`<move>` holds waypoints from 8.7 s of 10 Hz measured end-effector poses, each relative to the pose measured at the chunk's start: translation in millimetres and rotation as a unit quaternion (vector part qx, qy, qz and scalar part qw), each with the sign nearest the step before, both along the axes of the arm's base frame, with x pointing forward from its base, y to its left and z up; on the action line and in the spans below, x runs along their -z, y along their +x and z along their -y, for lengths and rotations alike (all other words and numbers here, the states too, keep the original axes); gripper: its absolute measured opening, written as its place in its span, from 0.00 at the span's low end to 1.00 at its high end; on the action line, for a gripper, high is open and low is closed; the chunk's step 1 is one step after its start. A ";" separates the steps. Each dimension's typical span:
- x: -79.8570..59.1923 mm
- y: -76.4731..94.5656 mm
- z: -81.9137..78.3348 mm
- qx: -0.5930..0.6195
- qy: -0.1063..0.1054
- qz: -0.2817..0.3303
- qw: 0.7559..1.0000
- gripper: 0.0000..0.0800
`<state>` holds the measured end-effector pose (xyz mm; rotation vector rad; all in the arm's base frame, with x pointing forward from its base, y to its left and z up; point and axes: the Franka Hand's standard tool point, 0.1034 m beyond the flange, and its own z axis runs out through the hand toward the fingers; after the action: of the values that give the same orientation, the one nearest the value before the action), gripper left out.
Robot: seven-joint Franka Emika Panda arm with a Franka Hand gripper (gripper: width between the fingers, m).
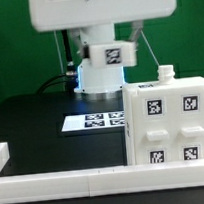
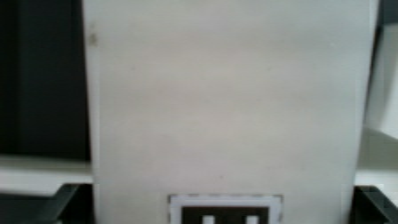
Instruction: Assemble cabinet
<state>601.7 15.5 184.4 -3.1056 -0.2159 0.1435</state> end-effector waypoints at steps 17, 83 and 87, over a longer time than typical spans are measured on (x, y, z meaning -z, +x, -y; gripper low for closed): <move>26.1 19.9 -64.2 0.023 0.001 0.016 1.000 0.69; -15.6 30.2 -88.8 -0.365 -0.012 0.061 0.929 0.81; -5.5 27.1 -95.0 -0.575 -0.021 0.038 0.817 0.81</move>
Offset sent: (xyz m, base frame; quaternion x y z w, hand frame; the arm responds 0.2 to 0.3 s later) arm 0.0000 0.0000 0.0000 0.0000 0.0000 0.0000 1.0000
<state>628.8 110.5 189.9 -2.5009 -2.0284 0.0261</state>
